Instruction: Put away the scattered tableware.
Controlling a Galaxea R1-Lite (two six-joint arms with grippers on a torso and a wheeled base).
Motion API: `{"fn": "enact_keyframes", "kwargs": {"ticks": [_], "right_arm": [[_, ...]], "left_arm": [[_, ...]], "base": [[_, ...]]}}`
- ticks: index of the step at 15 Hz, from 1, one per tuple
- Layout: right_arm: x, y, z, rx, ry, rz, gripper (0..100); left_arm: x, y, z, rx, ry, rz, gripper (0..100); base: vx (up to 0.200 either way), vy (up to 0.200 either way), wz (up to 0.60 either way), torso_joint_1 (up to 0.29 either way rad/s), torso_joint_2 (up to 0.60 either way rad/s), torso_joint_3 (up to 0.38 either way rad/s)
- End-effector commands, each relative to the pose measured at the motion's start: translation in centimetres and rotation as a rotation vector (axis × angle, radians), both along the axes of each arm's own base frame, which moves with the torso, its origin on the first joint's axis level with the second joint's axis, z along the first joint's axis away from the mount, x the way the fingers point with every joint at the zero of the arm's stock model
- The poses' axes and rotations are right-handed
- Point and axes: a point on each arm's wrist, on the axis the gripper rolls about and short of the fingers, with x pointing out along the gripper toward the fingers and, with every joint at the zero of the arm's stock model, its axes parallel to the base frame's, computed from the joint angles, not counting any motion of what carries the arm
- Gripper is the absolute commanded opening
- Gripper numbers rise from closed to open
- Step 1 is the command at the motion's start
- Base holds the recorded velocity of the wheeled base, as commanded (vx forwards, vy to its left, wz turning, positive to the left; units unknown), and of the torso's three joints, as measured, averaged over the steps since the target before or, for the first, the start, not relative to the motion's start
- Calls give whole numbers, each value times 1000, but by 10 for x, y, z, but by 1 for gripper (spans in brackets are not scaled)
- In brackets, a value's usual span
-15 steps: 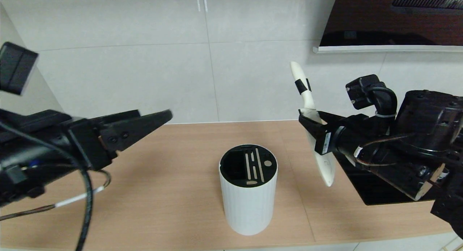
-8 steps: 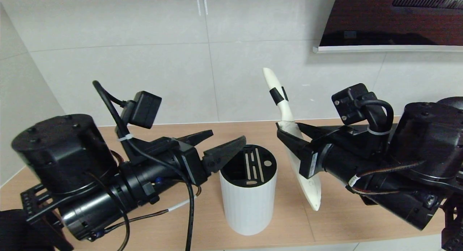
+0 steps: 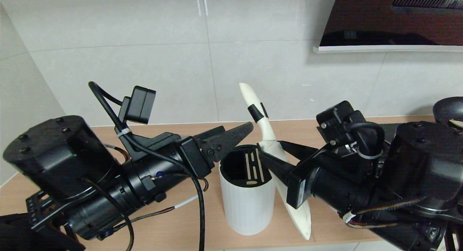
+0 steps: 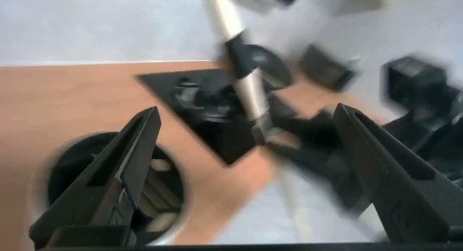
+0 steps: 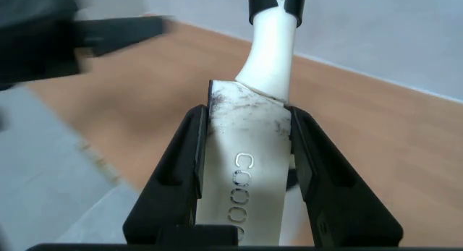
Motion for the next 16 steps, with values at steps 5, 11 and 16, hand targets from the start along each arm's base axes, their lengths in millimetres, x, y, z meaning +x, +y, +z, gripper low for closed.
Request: {"fn": "enact_keyframes", "kwargs": {"ticks": [5,11,16], "right_arm": [[-14,17,-9,-7,36,73,0],[-21,29,-23,-38,58,115,0],[-25,32,-25,-34,54,132,0]], "left_arm": [[2,-3,-4,-1,22,-8,100],[6,-7,-12,21,43,-4,100],[6,-7,-12,21,44,-3,100]], "base": [[0,0,0,0,0,0],[0,0,0,0,0,0],[0,0,0,0,0,0]]}}
